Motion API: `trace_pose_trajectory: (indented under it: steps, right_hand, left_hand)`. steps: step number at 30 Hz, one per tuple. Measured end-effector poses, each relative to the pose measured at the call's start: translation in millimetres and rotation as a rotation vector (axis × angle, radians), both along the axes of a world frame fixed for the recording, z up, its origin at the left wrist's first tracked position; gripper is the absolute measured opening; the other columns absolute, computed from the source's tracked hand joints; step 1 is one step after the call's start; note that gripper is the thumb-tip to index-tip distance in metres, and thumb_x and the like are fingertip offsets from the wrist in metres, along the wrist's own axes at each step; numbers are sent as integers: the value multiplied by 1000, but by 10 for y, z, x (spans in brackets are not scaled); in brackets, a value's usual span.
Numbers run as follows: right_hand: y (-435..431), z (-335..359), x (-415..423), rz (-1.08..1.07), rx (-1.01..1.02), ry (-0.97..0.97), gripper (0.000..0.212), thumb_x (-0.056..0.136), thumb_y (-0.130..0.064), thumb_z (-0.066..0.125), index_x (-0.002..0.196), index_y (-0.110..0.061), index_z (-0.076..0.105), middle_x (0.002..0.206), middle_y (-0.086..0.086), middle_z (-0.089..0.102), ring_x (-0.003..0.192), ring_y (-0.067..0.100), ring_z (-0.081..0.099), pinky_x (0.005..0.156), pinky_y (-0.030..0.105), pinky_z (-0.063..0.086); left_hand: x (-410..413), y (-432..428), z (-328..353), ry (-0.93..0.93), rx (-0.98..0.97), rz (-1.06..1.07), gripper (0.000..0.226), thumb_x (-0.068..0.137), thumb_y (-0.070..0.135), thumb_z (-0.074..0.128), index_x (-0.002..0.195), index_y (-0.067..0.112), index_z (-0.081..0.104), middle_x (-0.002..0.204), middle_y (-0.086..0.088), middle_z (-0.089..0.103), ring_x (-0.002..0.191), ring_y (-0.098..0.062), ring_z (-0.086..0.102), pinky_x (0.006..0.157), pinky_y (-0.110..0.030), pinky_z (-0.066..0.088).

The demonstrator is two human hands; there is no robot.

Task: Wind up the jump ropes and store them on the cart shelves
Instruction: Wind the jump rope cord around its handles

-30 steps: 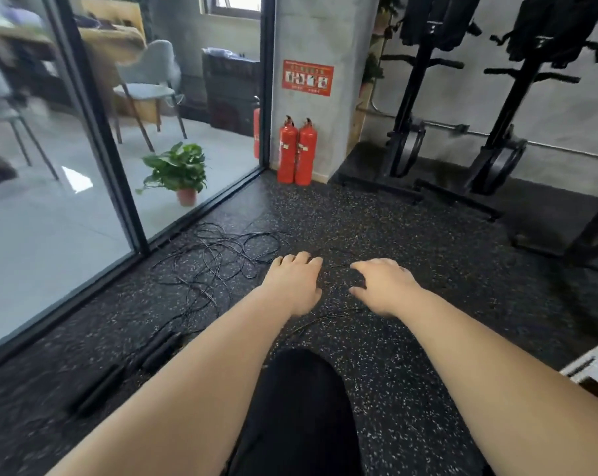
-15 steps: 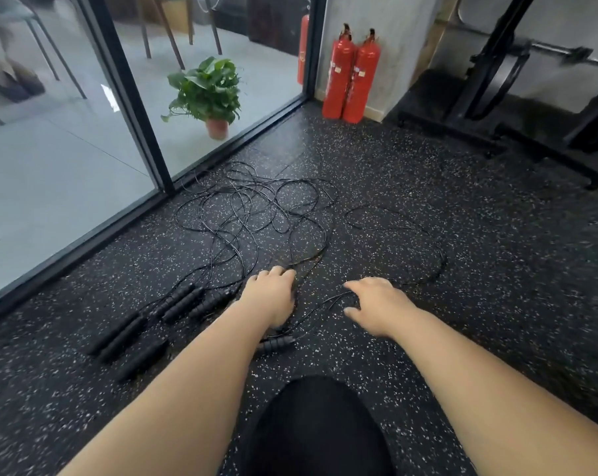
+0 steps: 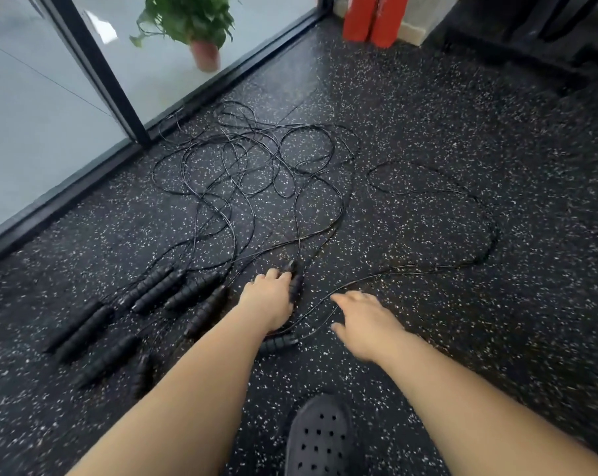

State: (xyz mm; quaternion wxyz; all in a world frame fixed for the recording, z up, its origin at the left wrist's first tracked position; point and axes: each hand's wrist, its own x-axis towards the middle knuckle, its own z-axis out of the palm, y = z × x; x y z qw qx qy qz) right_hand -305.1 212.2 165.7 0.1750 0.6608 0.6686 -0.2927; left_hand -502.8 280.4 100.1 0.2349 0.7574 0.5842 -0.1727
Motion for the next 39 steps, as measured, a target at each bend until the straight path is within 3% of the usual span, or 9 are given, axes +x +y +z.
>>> trace_pose_trajectory:
  steps: [5, 10, 15, 19, 23, 29, 33, 36, 39]
  right_hand:
    - [231, -445, -29, 3, -8, 33, 65, 110, -41, 49, 167, -26, 23, 170, 2, 28, 156, 28, 25, 121, 50, 38]
    - [339, -720, -31, -3, -28, 70, 65, 110, -42, 48, 168, -28, 21, 171, 2, 27, 155, 29, 26, 120, 49, 39]
    - [301, -924, 44, -56, -37, 118, 62, 110, -42, 49, 166, -30, 25, 170, -1, 28, 152, 26, 28, 118, 46, 41]
    - [205, -934, 152, -86, -44, 115, 62, 110, -41, 49, 166, -31, 25, 168, -1, 31, 151, 27, 30, 117, 47, 42]
    - [179, -855, 284, -139, -36, 120, 60, 110, -42, 49, 165, -32, 28, 165, -3, 34, 146, 25, 38, 112, 46, 46]
    - [176, -389, 493, -295, -8, 187, 55, 110, -45, 47, 163, -38, 31, 160, 0, 46, 138, 27, 52, 108, 41, 48]
    - [133, 205, 645, -450, 37, 426, 67, 101, -50, 64, 161, -41, 33, 148, -4, 58, 122, 20, 62, 102, 38, 53]
    - [-16, 901, 791, -504, 199, 614, 71, 91, -51, 78, 151, -36, 43, 131, -19, 63, 122, 9, 62, 105, 31, 48]
    - [-297, 1701, 1030, -540, 481, 680, 77, 85, -60, 80, 151, -43, 44, 126, -28, 66, 119, -1, 64, 108, 33, 50]
  left_hand:
    - [154, 138, -530, 36, 21, 66, 78, 100, 46, 66, 162, 19, 28, 155, -13, 39, 140, -37, 44, 110, -50, 46]
    - [314, 132, -870, 71, 7, 109, 102, 96, 45, 73, 168, 16, 8, 154, -15, 35, 138, -37, 44, 106, -49, 48]
    - [391, 111, -1094, 156, 137, 133, 103, 98, 36, 70, 168, 10, -1, 147, -17, 40, 129, -34, 48, 98, -45, 50]
    - [449, 150, -1054, 108, 9, 222, 124, 91, 42, 81, 168, 7, -10, 148, -21, 36, 129, -35, 51, 99, -45, 54]
    - [541, 177, -929, -15, -34, 354, 118, 95, 38, 76, 167, 6, -11, 154, -22, 35, 124, -38, 61, 95, -41, 55]
    - [847, 229, -276, -218, -35, 361, 99, 97, 46, 69, 163, 6, 7, 149, -21, 46, 126, -41, 60, 104, -48, 51]
    - [1195, 362, 573, -465, -65, 394, 65, 94, 41, 71, 138, 14, 30, 127, -11, 61, 107, -35, 63, 96, -44, 52]
    - [1560, 347, 1422, -601, -53, 380, 56, 97, 39, 68, 131, 15, 31, 123, -12, 63, 106, -34, 63, 96, -43, 51]
    - [1923, 176, 2440, -745, 11, 316, 65, 100, 40, 67, 144, 11, 29, 125, -11, 61, 106, -33, 61, 94, -42, 50]
